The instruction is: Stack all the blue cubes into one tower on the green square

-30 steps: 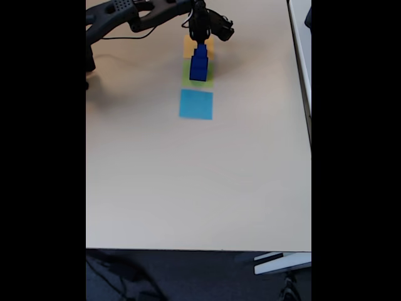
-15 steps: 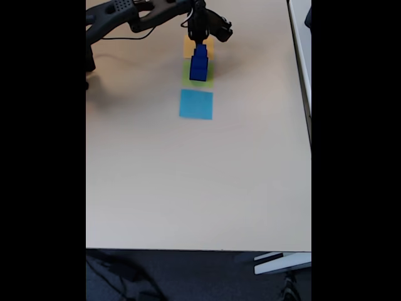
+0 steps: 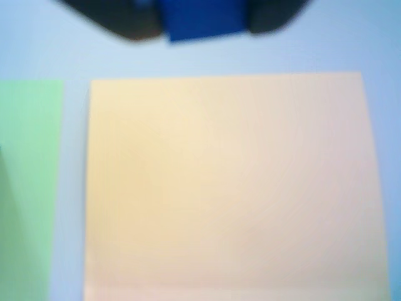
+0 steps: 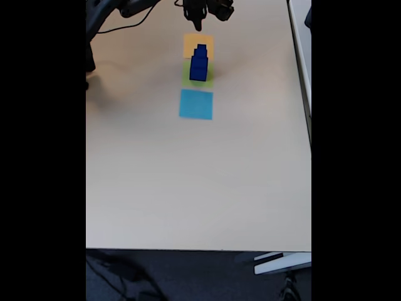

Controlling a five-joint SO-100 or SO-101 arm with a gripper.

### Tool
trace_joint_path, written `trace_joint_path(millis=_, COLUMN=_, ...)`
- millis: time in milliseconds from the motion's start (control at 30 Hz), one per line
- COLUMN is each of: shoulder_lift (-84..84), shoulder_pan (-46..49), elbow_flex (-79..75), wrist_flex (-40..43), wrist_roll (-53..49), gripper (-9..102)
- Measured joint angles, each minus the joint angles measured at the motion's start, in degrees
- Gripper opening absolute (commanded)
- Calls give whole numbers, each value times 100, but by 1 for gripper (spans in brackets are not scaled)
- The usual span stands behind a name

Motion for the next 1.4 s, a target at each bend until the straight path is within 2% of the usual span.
trace_joint_path(millis=300, shoulder_lift=1802, shoulder_pan=237, elbow_flex=1512, wrist_flex=0, wrist_roll=0, gripper=0)
trace_joint_path(millis=500, shoulder_lift=2391, shoulder_pan=483, elbow_flex=1934, wrist_flex=0, wrist_roll=-281, gripper=0)
trace_joint_path(millis=1400, shoulder_lift=2303, shoulder_pan=1151, elbow_flex=1934, wrist_flex=-308, wrist_roll=-809, gripper=0)
